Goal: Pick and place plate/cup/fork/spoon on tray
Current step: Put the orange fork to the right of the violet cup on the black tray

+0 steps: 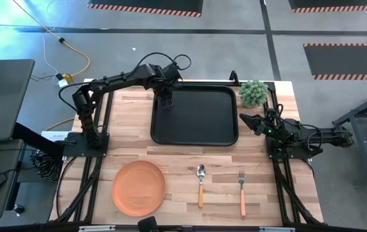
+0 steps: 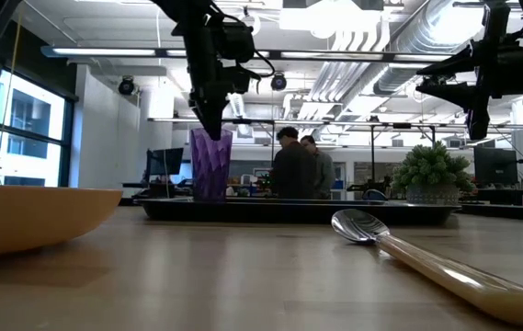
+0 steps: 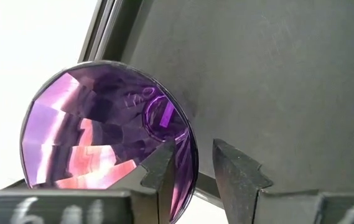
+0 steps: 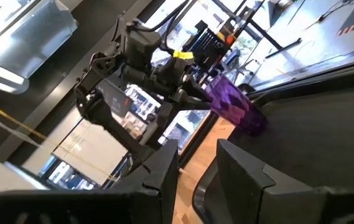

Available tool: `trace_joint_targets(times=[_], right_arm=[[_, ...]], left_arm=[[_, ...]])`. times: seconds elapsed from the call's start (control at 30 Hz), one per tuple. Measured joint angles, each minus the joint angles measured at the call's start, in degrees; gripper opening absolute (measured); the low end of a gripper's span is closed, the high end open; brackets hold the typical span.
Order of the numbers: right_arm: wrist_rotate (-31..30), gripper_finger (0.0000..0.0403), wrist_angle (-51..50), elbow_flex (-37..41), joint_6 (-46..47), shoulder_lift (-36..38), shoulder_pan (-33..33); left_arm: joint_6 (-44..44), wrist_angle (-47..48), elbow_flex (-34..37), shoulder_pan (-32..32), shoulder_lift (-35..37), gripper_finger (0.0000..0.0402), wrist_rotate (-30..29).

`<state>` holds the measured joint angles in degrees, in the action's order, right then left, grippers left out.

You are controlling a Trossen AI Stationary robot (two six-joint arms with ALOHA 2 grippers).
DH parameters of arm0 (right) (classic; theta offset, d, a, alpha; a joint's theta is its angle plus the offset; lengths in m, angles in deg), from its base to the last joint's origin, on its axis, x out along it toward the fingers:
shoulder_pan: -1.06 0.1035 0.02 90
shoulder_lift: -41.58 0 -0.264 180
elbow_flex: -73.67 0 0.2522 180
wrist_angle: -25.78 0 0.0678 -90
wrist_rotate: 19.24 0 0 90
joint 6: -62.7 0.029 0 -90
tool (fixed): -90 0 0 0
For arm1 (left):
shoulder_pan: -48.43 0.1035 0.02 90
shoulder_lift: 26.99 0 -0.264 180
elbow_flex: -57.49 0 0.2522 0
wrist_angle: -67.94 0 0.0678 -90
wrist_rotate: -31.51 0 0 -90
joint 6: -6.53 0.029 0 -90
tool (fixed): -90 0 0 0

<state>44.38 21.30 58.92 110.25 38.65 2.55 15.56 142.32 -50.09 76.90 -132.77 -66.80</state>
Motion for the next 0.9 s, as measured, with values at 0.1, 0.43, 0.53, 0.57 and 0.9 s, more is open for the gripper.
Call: trace_joint_targets(times=[0.1, 0.43, 0.53, 0.57, 0.9], right_arm=[[0.45, 0.0103, 0.0, 0.0, -0.01, -0.01, -0.01], [0.45, 0.0103, 0.0, 0.0, -0.02, -0.01, 0.01], [0.45, 0.0103, 0.0, 0.0, -0.02, -0.01, 0.01], [0.45, 0.0103, 0.0, 0.0, -0.02, -0.01, -0.01], [0.45, 0.0103, 0.0, 0.0, -0.02, -0.01, 0.0]], left_arm=[[0.02, 0.08, 0.0, 0.0, 0.0, 0.0103, 0.01], [0.0, 0.03, 0.0, 0.0, 0.04, 0.0113, 0.01], [0.0, 0.53, -0.67, 0.02, 0.04, 0.0113, 0.01], [0.01, 1.06, -1.45, 0.12, 0.04, 0.0113, 0.01], [0.0, 7.8, -13.38, 0.35, 0.09, 0.0113, 0.01]])
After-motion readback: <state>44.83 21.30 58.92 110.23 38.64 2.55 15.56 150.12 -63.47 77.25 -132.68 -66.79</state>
